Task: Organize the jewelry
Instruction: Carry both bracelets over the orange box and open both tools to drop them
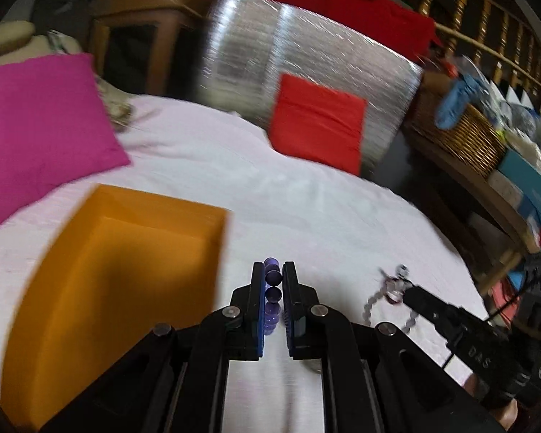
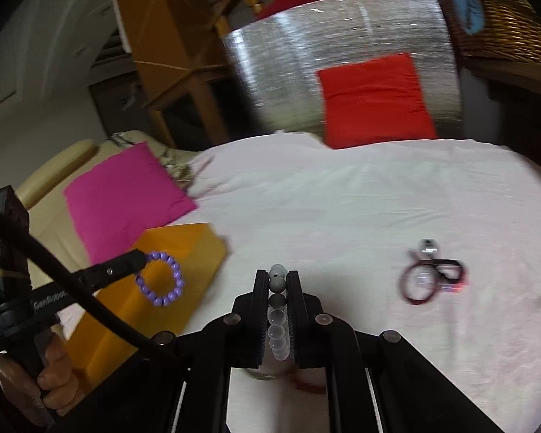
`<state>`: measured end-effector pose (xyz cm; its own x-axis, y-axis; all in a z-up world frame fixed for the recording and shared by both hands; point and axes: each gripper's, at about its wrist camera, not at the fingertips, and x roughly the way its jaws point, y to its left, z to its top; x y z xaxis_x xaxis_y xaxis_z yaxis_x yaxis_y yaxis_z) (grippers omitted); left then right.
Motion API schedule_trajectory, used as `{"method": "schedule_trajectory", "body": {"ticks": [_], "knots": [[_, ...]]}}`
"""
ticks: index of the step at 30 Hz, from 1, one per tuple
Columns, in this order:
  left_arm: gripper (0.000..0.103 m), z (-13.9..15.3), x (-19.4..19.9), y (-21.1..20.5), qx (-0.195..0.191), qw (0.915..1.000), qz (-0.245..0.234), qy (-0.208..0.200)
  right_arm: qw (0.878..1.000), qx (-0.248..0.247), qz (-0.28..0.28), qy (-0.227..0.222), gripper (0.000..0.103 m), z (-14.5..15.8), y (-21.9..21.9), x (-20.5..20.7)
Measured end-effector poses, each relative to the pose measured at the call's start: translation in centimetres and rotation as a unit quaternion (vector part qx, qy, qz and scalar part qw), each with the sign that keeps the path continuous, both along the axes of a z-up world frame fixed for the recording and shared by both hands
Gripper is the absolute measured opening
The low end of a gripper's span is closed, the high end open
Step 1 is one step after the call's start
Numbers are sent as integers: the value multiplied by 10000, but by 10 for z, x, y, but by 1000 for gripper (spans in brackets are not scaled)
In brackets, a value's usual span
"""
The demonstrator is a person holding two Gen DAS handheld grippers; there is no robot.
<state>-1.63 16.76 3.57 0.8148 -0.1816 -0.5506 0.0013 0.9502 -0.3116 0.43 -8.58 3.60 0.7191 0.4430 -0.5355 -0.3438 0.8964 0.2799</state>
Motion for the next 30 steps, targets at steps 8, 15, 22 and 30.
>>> {"method": "schedule_trajectory", "body": {"ticks": [8,15,22,30], "knots": [[9,-9,-26,64,460,9910,1246,152,9953,162,954,-93,11,2,83,-21],[9,-34,-30,95,748,9760,1879,810,9873,276,1566,-41,11,3,141,-38],[9,-58,-18,101,1107,9609,2090,1442,9809,107,1908,371,11,-32,175,-39],[48,-63,-11,98,1300,9472,2420,1652,9805,-147,1710,953,14,-58,166,-20]]}}
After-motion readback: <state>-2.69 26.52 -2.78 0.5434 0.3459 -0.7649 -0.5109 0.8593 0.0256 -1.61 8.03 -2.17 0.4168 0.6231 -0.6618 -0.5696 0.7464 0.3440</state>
